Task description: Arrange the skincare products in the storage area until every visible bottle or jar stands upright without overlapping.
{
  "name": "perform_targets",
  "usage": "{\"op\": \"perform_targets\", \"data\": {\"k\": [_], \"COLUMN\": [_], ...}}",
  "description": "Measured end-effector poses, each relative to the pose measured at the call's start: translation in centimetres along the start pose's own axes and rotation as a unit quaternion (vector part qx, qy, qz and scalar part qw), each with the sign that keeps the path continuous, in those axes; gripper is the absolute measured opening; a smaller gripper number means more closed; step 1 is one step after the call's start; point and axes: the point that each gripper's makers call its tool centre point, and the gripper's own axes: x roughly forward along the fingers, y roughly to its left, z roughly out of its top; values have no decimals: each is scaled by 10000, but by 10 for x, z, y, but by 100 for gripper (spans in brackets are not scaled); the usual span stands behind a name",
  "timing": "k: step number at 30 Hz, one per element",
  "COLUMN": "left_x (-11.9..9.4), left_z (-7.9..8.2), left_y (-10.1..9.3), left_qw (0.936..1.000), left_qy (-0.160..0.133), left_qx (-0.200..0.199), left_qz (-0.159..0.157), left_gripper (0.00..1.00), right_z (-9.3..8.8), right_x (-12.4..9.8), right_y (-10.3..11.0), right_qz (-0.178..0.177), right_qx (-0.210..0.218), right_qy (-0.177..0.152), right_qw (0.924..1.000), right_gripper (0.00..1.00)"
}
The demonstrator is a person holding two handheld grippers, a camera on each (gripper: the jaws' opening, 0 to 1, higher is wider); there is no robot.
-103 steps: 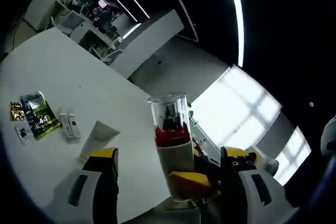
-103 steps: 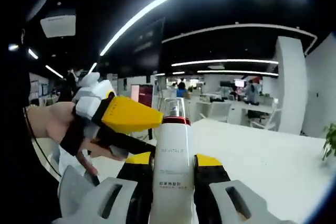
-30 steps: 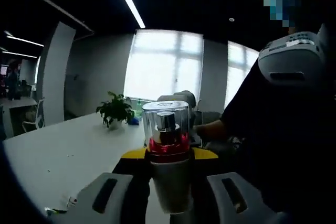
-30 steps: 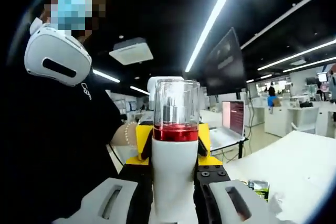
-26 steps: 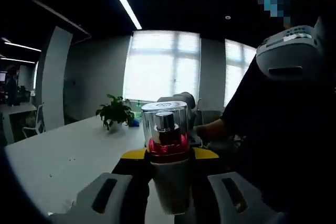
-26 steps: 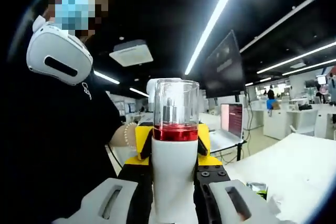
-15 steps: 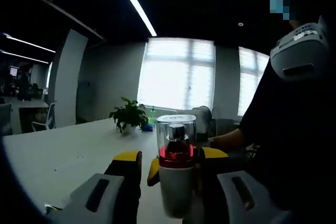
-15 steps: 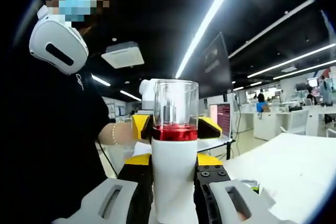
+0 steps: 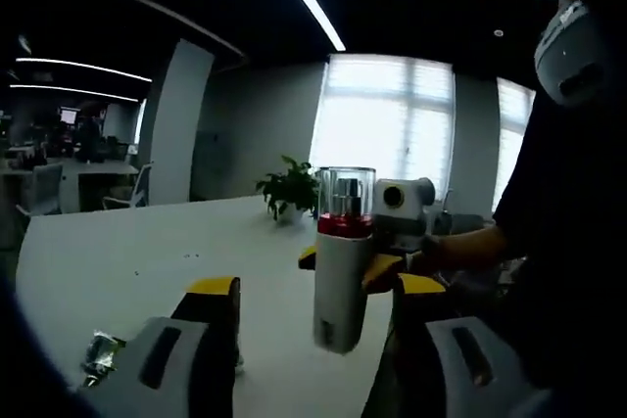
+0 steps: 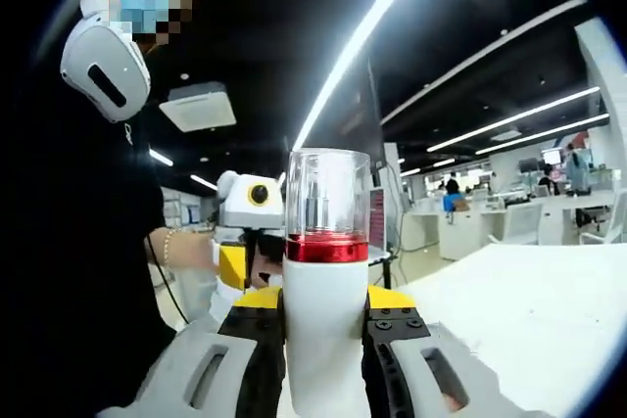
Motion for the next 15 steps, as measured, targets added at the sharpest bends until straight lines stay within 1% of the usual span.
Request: {"op": "perform_targets", "data": {"k": [1,2,3,5,6,8,10,12,14,15], "left_x": [0,-1,-1,-3,-5,-7,-11,-14,-17,-20], "left_z": [-2,-7,-10,-16,-24,-31,-37,-41,-46,-51], "left_y": [3,8,12,17,24,32,41,49,57,63], "left_qw": [10000,9998,9995,9989,9982,9974,9961,9954,9944,9930], "left_qy": [-15,12,72,183,231,306,377,385,398,493], "left_qx": [2,-27,-14,65,116,118,136,80,-21,-71], "left_qz": [68,208,305,431,540,649,782,876,983,1071], "left_gripper": [64,67,72,78,82,88,92,96,97,98], "right_z": [-2,-6,-8,-17,-23,-33,-46,-56,-69,-77], "right_x": [-2,-4,-6,-9,-10,-12,-14,-15,-15,-13], "right_y": [-5,-12,-16,-27,-34,-43,-54,-60,-69,-74], "right_qz": [-49,-108,-134,-213,-279,-354,-441,-477,-510,-504], "right_qx": [-1,-10,-22,-15,8,55,138,174,228,292], "right_qy": [-13,-24,-26,11,36,70,125,173,223,274], "right_qw": [10000,9999,9999,9998,9996,9993,9989,9986,9982,9979], "right_gripper": [19,19,19,19,19,19,19,19,19,19]}}
